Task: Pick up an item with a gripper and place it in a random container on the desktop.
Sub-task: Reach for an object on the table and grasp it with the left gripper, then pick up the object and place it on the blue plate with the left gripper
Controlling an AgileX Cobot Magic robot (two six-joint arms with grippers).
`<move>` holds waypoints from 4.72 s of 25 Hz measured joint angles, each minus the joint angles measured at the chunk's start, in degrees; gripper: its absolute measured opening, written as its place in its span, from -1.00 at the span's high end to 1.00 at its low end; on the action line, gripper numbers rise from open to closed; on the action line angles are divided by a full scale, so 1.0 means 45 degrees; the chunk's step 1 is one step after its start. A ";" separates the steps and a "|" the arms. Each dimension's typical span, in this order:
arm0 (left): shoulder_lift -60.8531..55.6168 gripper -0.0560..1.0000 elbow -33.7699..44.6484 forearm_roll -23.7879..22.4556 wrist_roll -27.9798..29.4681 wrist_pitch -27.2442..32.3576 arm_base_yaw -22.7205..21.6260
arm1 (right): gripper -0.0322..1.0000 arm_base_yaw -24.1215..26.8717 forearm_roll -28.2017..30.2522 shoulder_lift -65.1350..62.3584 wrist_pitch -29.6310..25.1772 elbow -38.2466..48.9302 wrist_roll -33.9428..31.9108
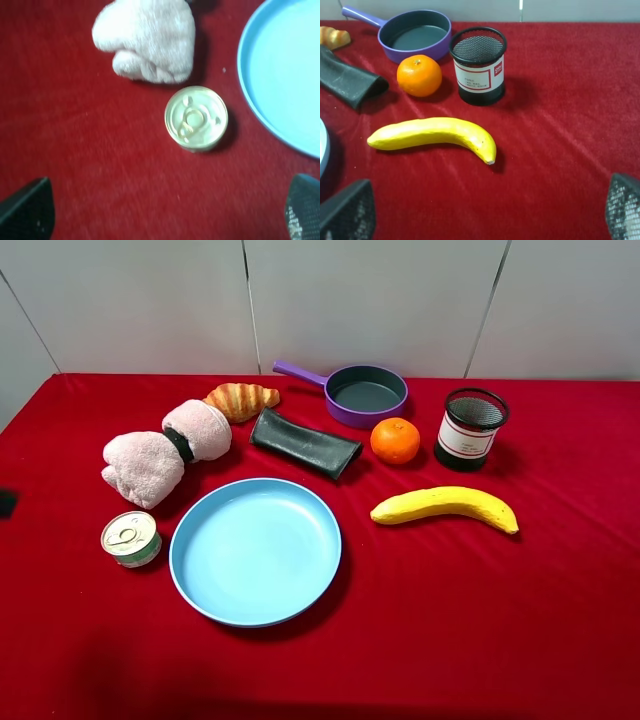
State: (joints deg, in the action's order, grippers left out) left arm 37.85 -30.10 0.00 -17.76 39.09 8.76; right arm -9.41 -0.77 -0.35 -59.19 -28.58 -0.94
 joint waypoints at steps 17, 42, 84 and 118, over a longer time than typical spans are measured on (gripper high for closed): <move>0.6156 -0.82 -0.2660 0.0000 0.0000 -0.2659 0.0000 | -0.40 0.0000 0.0000 0.0000 0.0000 0.0000 0.0000; 1.2373 -0.82 -0.4323 0.0000 0.0000 -0.6101 0.0660 | -0.40 0.0000 0.0000 0.0000 0.0000 0.0000 0.0000; 1.5858 -0.82 -0.4469 -0.0199 -0.0034 -0.7197 0.1046 | -0.40 0.0000 0.0000 0.0000 0.0000 0.0000 0.0000; 1.5658 0.02 -0.4613 -0.0265 -0.0034 -0.6698 0.0950 | -0.40 0.0000 -0.0004 0.0000 0.0000 0.0000 0.0000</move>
State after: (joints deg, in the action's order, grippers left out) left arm 108.32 -50.86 -1.19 -17.92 8.95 13.03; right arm -9.41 -0.79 -0.35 -59.19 -28.58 -0.94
